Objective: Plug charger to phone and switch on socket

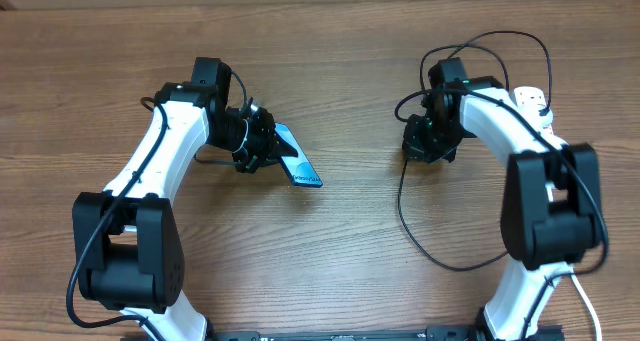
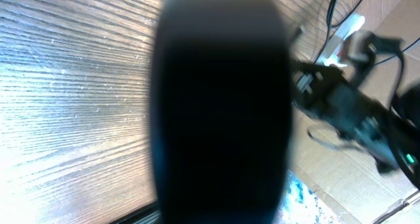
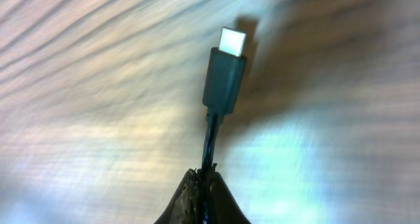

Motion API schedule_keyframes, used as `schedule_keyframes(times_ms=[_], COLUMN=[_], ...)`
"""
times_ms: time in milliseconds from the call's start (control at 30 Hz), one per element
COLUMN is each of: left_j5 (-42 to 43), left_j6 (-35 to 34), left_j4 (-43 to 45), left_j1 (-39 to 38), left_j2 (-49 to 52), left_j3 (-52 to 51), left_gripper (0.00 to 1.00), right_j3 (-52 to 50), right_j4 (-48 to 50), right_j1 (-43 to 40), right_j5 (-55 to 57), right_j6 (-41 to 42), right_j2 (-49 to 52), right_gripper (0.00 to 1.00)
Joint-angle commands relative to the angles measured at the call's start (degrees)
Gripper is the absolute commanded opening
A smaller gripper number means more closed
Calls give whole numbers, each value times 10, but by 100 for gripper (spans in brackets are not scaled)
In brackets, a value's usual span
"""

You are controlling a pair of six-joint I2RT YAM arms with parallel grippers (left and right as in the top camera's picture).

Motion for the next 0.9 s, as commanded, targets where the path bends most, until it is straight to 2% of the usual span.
schedule_keyframes(times_ms=[0, 133, 267, 367, 533, 633, 733, 867], left_j5=[30, 51, 131, 165, 235, 275, 277, 294], left_j6=[15, 21, 55, 64, 66, 66, 64, 65], left_j4=[0, 17, 51, 80, 142, 188, 194, 194], left_j1=[-1, -1, -1, -1, -1, -1, -1, -2], left_j2=[-8, -8, -8, -8, -8, -8, -8, -8], left_j3=[11, 11, 11, 11, 11, 11, 11, 11], left_gripper=[4, 4, 4, 4, 4, 4, 4, 4], right_j3=[2, 2, 1, -28, -137, -208, -242, -243], right_j4=[-34, -86, -163, -178, -135, -66, 3, 73], right_j1=[1, 1, 1, 1, 5, 19, 61, 153], right_j5=[-87, -170, -270, -332, -398, -424, -417, -299], right_j6=[-87, -144, -232, -253, -252, -201, -156, -94], right_j2=[-129, -220, -327, -386, -463, -483, -480, -479], right_gripper=[4, 4, 4, 4, 4, 4, 4, 4])
